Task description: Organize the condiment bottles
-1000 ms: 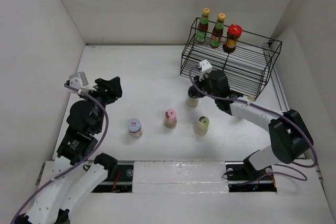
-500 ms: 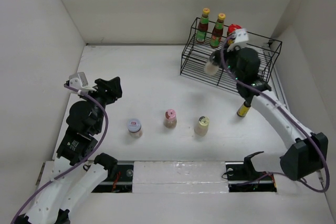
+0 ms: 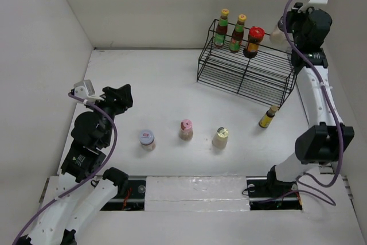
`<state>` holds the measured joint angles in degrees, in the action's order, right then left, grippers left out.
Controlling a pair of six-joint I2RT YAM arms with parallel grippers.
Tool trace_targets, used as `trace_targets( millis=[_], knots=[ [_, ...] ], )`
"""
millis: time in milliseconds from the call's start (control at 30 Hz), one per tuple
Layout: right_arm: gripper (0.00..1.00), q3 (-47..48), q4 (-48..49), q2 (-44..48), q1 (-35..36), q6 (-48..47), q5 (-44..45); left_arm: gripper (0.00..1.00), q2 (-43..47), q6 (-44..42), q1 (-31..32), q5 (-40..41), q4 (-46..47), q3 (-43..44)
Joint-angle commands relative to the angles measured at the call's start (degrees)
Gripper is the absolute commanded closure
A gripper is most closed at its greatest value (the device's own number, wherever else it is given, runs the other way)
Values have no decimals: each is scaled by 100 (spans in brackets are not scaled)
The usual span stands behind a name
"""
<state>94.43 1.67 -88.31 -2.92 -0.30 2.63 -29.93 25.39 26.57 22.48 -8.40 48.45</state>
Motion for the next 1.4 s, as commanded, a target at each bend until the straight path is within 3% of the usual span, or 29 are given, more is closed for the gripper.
trace_targets(
  millis=[0,367,633,933,1000,1133,1233,1367],
  knots=[
    [91,767,0,-413,-279,-58,-395,41,49,-43,6,-60,243,-2],
    [93,981,-62,-1056,-455,-58,-605,40,-4,-43,6,-60,243,-2],
    [93,269,43,-1056,-350,-58,-589,37,-4,-43,6,-7,243,-2],
    [85,-12,44,-1320,-350,55,-702,32,-56,-43,6,-68,243,-2],
    [79,-13,44,-1320,-350,56,-703,31,5,-43,6,-68,243,-2],
    [46,-13,-17,-1259,-298,109,-703,29,5,-43,6,-68,243,-2],
    [30,40,-18,-908,-236,109,-703,28,5,-43,6,-68,243,-2],
    [28,-161,-18,-293,184,-40,-790,28,66,-43,6,-16,243,-2]
  ],
)
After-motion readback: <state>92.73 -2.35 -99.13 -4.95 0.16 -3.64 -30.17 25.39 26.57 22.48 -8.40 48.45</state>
